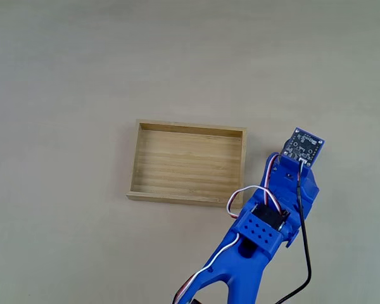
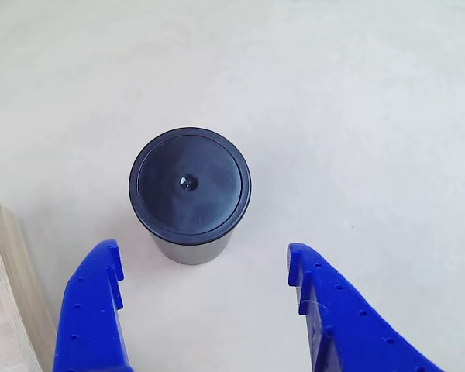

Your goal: Place the black cylinder in the wooden box then return to rest.

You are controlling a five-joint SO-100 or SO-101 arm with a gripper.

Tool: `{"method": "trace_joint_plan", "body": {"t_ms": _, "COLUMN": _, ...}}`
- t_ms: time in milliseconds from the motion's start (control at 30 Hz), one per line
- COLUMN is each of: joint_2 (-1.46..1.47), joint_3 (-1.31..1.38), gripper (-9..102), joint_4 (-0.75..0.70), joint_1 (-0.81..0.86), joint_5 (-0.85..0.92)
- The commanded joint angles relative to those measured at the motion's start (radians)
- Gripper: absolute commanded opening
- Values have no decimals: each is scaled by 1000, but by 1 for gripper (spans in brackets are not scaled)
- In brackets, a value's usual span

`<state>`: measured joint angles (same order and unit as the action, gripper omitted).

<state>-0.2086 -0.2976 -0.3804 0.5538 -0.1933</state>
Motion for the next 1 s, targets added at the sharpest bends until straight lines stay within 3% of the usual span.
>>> {"method": "trace_joint_plan", "body": {"t_ms": 0, "joint_2": 14, "joint_3": 133, "gripper": 32, "joint_4": 44, "joint_1": 8, "joint_5": -12}}
{"method": "trace_joint_plan", "body": {"t_ms": 967, "joint_2": -156, "joint_3": 313, "gripper": 32, "joint_4": 54, "joint_1": -34, "joint_5": -12}}
